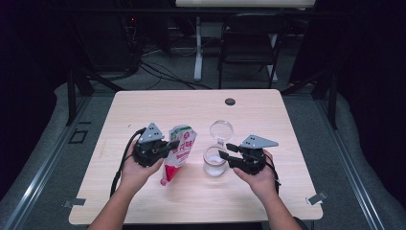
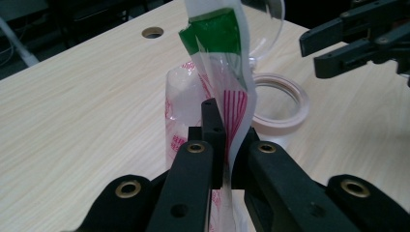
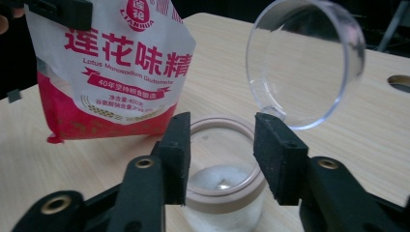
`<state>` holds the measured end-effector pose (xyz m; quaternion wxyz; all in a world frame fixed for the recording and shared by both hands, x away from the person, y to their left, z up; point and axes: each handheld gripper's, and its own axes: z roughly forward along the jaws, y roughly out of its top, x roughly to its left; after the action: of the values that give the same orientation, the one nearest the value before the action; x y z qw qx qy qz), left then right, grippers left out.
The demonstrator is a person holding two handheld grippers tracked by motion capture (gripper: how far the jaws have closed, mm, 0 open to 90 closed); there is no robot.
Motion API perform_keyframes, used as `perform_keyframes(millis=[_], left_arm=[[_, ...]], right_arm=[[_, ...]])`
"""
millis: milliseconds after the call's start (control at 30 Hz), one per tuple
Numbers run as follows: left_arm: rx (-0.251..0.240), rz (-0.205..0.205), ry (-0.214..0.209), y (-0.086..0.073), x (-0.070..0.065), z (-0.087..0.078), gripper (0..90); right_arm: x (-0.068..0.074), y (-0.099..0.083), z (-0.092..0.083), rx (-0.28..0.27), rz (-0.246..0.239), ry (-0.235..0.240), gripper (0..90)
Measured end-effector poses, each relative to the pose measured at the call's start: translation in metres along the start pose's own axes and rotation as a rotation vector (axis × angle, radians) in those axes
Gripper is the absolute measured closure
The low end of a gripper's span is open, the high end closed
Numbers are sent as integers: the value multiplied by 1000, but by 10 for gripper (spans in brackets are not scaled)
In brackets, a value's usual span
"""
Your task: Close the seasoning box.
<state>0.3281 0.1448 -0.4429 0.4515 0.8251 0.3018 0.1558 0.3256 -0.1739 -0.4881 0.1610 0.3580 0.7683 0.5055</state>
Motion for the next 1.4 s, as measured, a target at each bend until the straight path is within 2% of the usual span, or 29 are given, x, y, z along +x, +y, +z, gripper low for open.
perform_keyframes(millis=[133,300,367,400,433,567,633,700,800,867,900,1200,1400], left_arm=[[4,0,-16,-10,-4,-4,899],[-10,-29,-28,-28,-7,-10,897],[-10,-29,-28,-28,-7,-10,897],[-6,-44,-32,-34,-8,-12,897],[-5,-53,-34,-40,-9,-13,896],[-7,-57,-36,-49,-13,-14,895],[-9,-63,-42,-51,-14,-13,892],[-11,-58,-46,-55,-16,-13,891],[-24,-61,-41,-58,-20,-14,888],[-26,-61,-39,-59,-21,-14,886],[-31,-66,-37,-61,-22,-15,884],[-51,-79,-40,-64,-26,-13,881],[-60,-82,-36,-66,-29,-13,877]], right_arm=[[4,3,0,18,-15,30,649],[15,15,-2,35,-61,77,721],[17,18,-2,33,-66,89,721],[17,18,-2,33,-66,89,726],[25,32,1,33,-90,138,728],[38,45,9,46,-153,195,722],[45,46,15,45,-169,234,721],[48,46,18,53,-186,247,721],[56,43,34,80,-209,300,722],[58,41,37,86,-212,308,722],[60,39,41,106,-223,319,722],[59,36,51,120,-218,341,731],[61,30,62,163,-226,360,766]])
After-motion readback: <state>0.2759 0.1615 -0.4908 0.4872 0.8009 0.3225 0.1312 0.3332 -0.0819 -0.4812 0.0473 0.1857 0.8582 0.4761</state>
